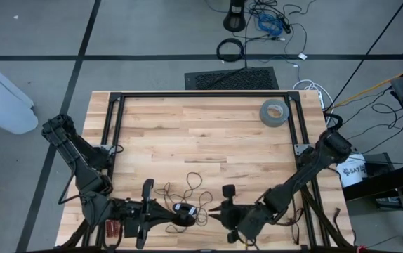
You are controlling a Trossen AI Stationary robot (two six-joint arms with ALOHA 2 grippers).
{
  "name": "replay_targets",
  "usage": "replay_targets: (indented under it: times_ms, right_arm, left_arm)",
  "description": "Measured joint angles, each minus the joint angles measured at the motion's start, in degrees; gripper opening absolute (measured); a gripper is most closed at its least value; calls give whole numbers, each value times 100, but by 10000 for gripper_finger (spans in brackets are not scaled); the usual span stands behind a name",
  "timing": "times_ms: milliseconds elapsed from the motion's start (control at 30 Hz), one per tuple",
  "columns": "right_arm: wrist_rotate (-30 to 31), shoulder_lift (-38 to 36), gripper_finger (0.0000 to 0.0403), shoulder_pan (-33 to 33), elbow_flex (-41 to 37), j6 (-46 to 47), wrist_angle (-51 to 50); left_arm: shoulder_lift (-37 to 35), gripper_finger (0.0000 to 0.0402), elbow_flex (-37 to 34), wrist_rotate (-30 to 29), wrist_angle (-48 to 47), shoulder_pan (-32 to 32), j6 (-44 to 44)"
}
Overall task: Coil cords
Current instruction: Coil the black wire onto the spool
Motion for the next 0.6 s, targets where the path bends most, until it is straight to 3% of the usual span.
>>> replay_targets:
  times_ms: [233,300,433,600]
  right_arm:
    - [-234,-2,52,-39,-1953,-1309,4867]
    - [-449,-7,53,-55,-2286,-1539,5762]
    - [-1242,-9,71,-153,-2477,-1661,6463]
    - [-1496,96,128,-266,-2259,-1440,6378]
  left_arm:
    - [0,2,0,-29,-2,0,42]
    - [0,2,0,-26,-6,0,107]
    - [0,2,0,-26,-24,0,112]
    - [0,2,0,-1,-24,0,112]
